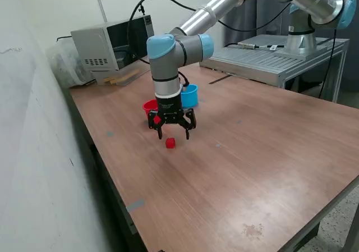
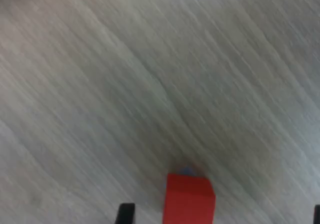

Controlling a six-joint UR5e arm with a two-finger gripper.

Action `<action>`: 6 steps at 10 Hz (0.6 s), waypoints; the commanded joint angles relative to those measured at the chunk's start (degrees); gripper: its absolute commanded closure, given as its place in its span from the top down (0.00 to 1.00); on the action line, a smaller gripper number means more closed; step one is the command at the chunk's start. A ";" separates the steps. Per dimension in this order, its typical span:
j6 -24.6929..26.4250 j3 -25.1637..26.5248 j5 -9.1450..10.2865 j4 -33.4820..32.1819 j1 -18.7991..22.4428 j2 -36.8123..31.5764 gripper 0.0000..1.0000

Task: Place red objects in the red bin, and blue objects in the blue bin.

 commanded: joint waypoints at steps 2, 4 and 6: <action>1.87 0.35 0.20 -0.09 -0.03 0.30 1.00; 5.65 0.88 0.28 -0.53 -0.21 0.39 1.00; 7.16 1.14 0.02 -0.70 -0.21 0.39 1.00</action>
